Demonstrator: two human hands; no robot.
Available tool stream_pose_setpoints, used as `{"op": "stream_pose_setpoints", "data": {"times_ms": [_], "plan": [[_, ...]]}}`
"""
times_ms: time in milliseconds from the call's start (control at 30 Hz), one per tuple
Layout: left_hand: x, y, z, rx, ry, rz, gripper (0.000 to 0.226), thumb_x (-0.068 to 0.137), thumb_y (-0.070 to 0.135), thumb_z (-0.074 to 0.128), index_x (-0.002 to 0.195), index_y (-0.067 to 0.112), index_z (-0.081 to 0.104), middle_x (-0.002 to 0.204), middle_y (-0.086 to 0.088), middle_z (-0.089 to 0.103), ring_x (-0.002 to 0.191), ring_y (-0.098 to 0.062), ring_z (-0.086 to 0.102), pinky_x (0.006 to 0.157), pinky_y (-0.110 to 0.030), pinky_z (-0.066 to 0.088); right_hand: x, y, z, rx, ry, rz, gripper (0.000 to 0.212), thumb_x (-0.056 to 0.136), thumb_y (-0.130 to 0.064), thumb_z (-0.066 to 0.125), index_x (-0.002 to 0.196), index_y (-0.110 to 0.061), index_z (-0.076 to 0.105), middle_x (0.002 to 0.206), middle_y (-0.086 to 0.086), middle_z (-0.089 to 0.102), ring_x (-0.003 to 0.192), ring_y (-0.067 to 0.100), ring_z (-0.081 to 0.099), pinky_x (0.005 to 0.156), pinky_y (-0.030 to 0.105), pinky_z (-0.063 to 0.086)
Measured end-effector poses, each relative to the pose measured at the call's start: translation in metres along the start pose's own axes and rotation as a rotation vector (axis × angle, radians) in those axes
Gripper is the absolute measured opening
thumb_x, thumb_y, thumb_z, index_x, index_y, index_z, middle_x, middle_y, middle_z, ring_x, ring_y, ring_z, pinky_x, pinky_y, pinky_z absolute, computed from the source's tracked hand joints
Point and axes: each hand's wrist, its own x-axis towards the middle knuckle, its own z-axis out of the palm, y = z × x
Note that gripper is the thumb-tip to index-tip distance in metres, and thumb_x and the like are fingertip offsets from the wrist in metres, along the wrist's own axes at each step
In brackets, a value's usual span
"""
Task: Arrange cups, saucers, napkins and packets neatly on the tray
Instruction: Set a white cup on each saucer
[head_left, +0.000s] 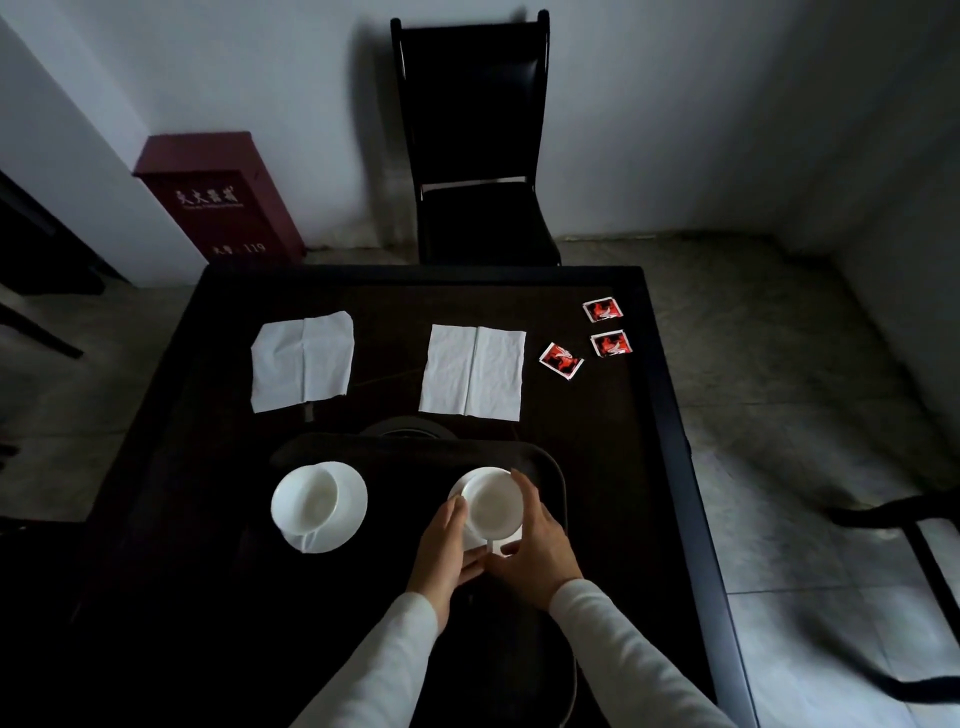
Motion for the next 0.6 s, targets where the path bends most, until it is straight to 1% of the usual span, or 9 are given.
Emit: {"op": "stream_pose_setpoints", "data": {"times_ms": [133,233,300,367,400,433,500,533,600], "plan": [[0.003,0.004,-0.002,0.082,0.001,0.031,0.025,0.104,0.049,0.04,0.125,0.043,0.052,0.114,0.009,0.063,0.102,-0.023,0.073,0.073,-0.032,0.058,0.0,0.003,-0.002,0.007,-0.034,-0.006,0.118,0.066,-0.043,0.082,0.157,-0.043,0.007,0.148,0.0,0.047,0.116,0.02,0.063,0.092,0.037,0.059],[0.008,0.01,-0.005,0.14,0.023,0.068,0.019,0.103,0.051,0.043,0.116,0.047,0.055,0.117,0.009,0.064,0.105,-0.021,0.07,0.069,-0.029,0.057,0.002,0.005,-0.005,0.001,-0.038,-0.001,0.127,0.059,-0.059,0.079,0.158,-0.042,0.002,0.149,0.0,0.048,0.117,0.022,0.064,0.097,0.04,0.056],[0.013,0.016,-0.008,0.156,0.043,0.102,0.021,0.101,0.051,0.046,0.119,0.046,0.056,0.117,0.011,0.063,0.108,-0.021,0.068,0.075,-0.035,0.059,0.005,0.005,-0.01,0.002,-0.025,0.012,0.127,0.056,-0.072,0.072,0.158,-0.04,0.004,0.15,-0.001,0.048,0.116,0.021,0.066,0.101,0.039,0.053],[0.021,0.025,-0.009,0.196,0.068,0.148,0.029,0.1,0.053,0.049,0.126,0.044,0.056,0.119,0.01,0.064,0.109,-0.021,0.067,0.09,-0.045,0.059,0.009,0.005,-0.018,0.013,-0.002,0.029,0.119,0.062,-0.072,0.071,0.157,-0.04,0.008,0.15,-0.001,0.049,0.1,0.013,0.072,0.101,0.033,0.052],[0.025,0.03,-0.009,0.229,0.075,0.175,0.033,0.099,0.054,0.049,0.13,0.044,0.056,0.123,0.008,0.064,0.111,-0.021,0.066,0.095,-0.047,0.057,0.011,0.005,-0.023,0.022,0.016,0.036,0.113,0.067,-0.069,0.071,0.157,-0.04,0.01,0.149,-0.001,0.05,0.096,0.011,0.073,0.101,0.032,0.051],[0.03,0.035,-0.008,0.266,0.078,0.201,0.039,0.098,0.055,0.05,0.134,0.042,0.055,0.129,0.007,0.063,0.114,-0.02,0.065,0.1,-0.048,0.055,0.015,0.006,-0.029,0.029,0.038,0.044,0.108,0.071,-0.068,0.071,0.157,-0.039,0.013,0.149,0.0,0.05,0.099,0.011,0.072,0.102,0.031,0.051],[0.04,0.048,-0.003,0.324,0.078,0.245,0.047,0.096,0.058,0.05,0.138,0.037,0.056,0.137,0.005,0.062,0.122,-0.02,0.062,0.108,-0.048,0.049,0.024,0.006,-0.042,0.026,0.088,0.059,0.1,0.077,-0.067,0.069,0.157,-0.036,0.017,0.147,0.001,0.052,0.117,0.017,0.065,0.104,0.029,0.047],[0.045,0.056,0.001,0.343,0.074,0.259,0.049,0.095,0.059,0.05,0.137,0.036,0.057,0.139,0.005,0.062,0.124,-0.021,0.062,0.11,-0.048,0.046,0.029,0.007,-0.049,0.023,0.11,0.064,0.098,0.079,-0.067,0.068,0.157,-0.035,0.019,0.146,0.002,0.054,0.124,0.019,0.06,0.104,0.029,0.045],[0.053,0.071,0.012,0.376,0.051,0.28,0.053,0.091,0.063,0.05,0.136,0.036,0.057,0.139,0.006,0.061,0.125,-0.022,0.061,0.111,-0.049,0.045,0.042,0.007,-0.062,0.007,0.14,0.072,0.095,0.082,-0.065,0.067,0.157,-0.032,0.02,0.145,0.006,0.055,0.13,0.023,0.057,0.106,0.032,0.043]]}}
